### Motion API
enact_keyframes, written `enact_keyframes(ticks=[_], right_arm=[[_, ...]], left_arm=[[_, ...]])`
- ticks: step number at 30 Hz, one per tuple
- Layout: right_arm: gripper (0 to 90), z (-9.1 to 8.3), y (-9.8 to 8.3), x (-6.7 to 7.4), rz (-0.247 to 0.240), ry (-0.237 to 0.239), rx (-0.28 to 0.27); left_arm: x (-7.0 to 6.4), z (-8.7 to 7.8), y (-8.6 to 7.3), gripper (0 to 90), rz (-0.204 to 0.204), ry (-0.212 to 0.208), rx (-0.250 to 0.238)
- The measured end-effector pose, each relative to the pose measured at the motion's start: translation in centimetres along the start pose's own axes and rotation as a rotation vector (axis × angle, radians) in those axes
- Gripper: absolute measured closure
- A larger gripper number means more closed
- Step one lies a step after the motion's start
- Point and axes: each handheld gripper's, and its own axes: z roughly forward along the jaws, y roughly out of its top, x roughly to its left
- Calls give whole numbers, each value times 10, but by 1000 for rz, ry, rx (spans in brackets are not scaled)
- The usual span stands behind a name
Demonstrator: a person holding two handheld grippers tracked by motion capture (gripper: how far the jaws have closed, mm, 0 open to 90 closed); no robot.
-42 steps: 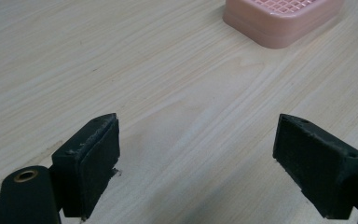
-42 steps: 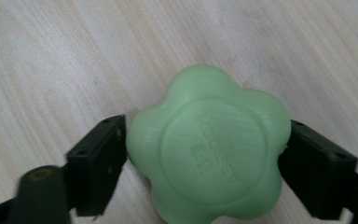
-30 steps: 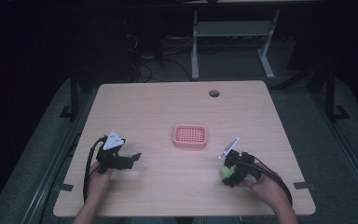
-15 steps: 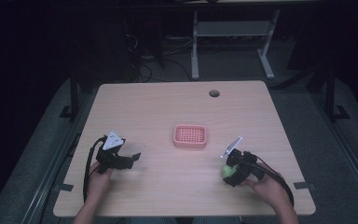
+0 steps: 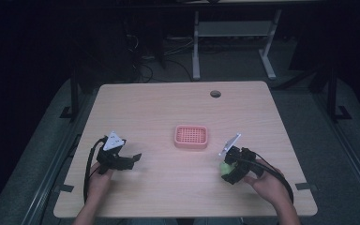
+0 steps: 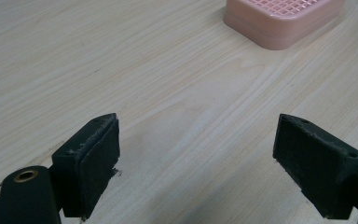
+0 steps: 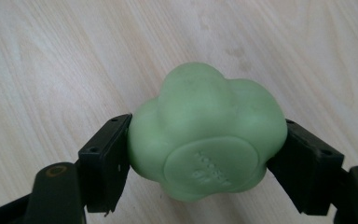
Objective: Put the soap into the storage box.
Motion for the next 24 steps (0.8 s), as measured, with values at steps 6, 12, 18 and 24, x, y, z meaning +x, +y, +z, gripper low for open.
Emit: enact_keyframes(ticks=[6,12,18,24], right_arm=[[249,-5,9,-4,-11,-11,-5],[250,-11,16,-11,-12,-9,-26],[251,-15,24,-19,-1,3,-50],[251,-15,34,-26,-10,15,-56]], left_arm=[[0,0,0,144,-1,-1,-2],[0,0,0,144,-10,0,-5],[1,-1,0,144,-4,0,-2],[1,-1,0,144,-6,1,-1]])
